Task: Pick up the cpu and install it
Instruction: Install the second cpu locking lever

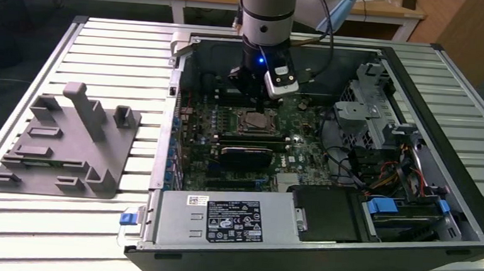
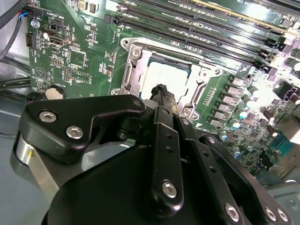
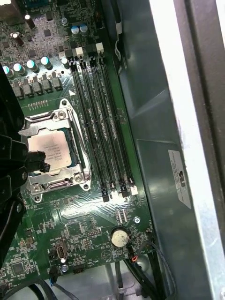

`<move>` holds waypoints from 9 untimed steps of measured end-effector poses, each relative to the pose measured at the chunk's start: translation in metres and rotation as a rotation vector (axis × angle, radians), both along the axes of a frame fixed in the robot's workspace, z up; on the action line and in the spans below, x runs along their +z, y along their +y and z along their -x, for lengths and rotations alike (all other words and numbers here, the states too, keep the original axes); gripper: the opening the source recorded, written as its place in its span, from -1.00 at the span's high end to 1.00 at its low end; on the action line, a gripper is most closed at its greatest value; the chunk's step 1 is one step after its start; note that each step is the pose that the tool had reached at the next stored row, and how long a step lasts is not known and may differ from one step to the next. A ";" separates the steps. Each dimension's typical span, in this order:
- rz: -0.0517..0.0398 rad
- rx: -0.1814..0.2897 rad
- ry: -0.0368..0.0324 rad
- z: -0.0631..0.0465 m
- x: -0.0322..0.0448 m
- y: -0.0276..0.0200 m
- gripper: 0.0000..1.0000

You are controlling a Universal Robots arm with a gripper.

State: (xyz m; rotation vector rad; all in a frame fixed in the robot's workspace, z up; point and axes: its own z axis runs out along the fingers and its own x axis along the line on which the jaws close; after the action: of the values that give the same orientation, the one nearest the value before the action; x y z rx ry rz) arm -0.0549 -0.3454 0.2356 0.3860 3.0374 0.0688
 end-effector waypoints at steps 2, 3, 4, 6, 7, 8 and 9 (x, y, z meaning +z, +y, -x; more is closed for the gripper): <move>-0.0001 0.000 0.0000 0.000 0.0000 0.0000 0.79; -0.0001 0.000 0.0000 0.000 0.0001 0.0000 0.79; 0.0001 0.000 0.0001 0.000 0.0001 -0.0001 0.79; 0.0002 0.000 0.0001 0.000 0.0002 -0.0014 0.79; -0.0001 0.000 0.0000 0.000 0.0001 -0.0024 0.79; 0.0000 0.000 0.0001 0.000 0.0001 -0.0037 0.79; 0.0000 0.000 0.0000 0.000 0.0001 -0.0052 0.79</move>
State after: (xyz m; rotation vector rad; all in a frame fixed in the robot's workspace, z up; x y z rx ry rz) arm -0.0549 -0.3506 0.2357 0.3859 3.0375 0.0688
